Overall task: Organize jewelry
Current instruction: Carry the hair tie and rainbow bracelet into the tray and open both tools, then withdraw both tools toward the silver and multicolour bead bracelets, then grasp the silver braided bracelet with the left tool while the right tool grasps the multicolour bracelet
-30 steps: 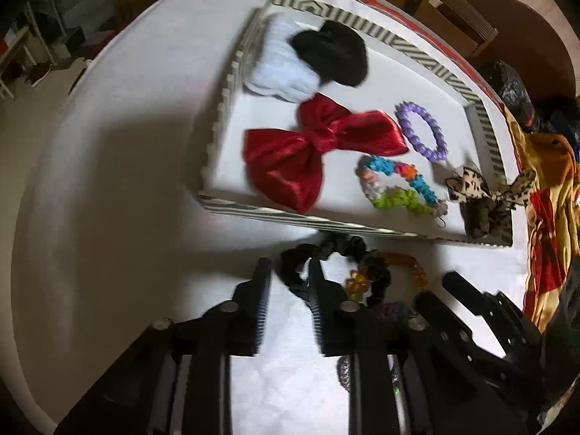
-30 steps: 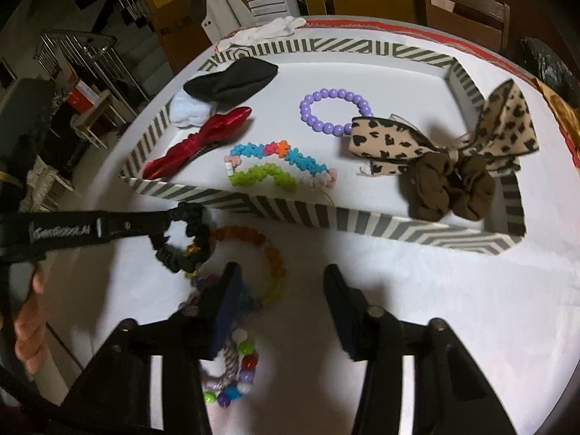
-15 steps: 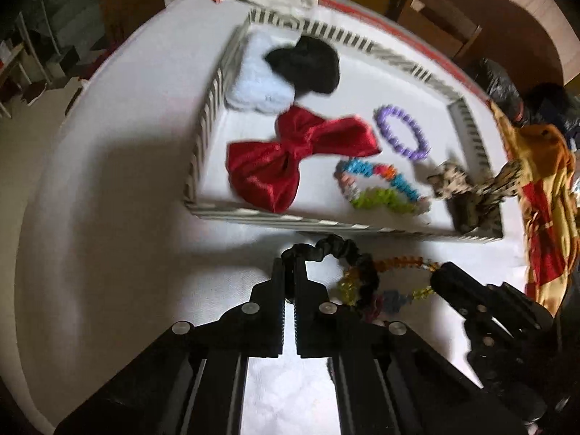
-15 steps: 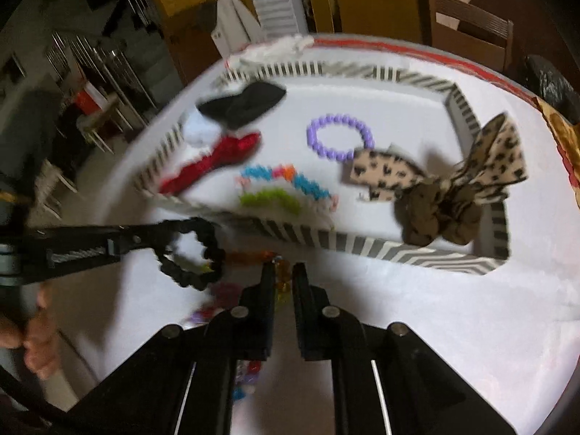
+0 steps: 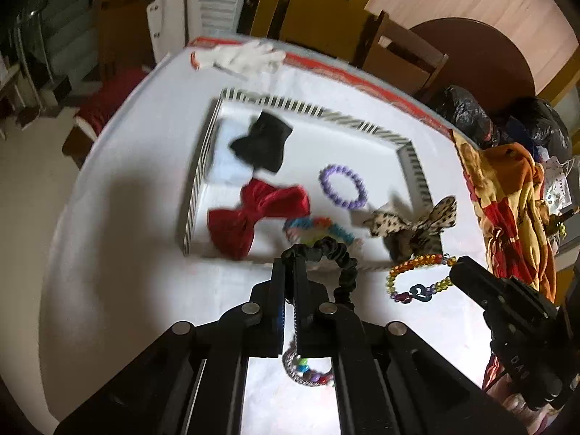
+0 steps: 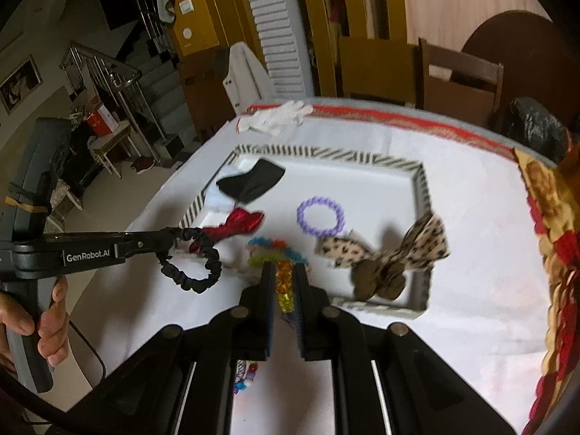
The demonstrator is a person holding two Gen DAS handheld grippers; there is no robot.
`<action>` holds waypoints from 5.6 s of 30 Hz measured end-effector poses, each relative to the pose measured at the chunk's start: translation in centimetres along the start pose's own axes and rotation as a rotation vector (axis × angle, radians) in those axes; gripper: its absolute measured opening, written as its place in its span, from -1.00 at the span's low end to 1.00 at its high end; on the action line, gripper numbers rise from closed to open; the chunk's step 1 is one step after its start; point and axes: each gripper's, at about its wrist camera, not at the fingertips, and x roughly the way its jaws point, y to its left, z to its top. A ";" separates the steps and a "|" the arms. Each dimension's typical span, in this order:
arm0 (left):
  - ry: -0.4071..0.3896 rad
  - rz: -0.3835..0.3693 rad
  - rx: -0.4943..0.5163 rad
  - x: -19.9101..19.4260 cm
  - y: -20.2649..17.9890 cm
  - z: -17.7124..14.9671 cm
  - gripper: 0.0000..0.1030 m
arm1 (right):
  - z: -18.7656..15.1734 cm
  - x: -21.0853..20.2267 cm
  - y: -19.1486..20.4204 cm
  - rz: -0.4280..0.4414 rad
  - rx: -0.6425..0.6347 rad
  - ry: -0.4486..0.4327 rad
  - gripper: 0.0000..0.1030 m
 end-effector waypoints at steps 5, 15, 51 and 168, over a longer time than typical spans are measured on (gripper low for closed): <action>-0.033 0.024 0.034 -0.4 -1.4 1.5 -0.75 | 1.6 -1.1 -0.5 -0.011 -0.010 -0.032 -0.82; -0.047 0.068 0.089 1.5 -2.8 4.4 -0.75 | 4.2 0.3 -2.1 -0.042 -0.010 -0.025 -0.82; 0.118 0.106 0.083 15.2 -0.9 10.3 -0.75 | 6.8 16.3 -13.1 -0.241 0.194 0.213 -0.82; 0.167 0.077 0.006 4.7 1.4 -10.3 -0.08 | -11.4 6.0 0.8 -0.091 -0.021 0.304 -0.82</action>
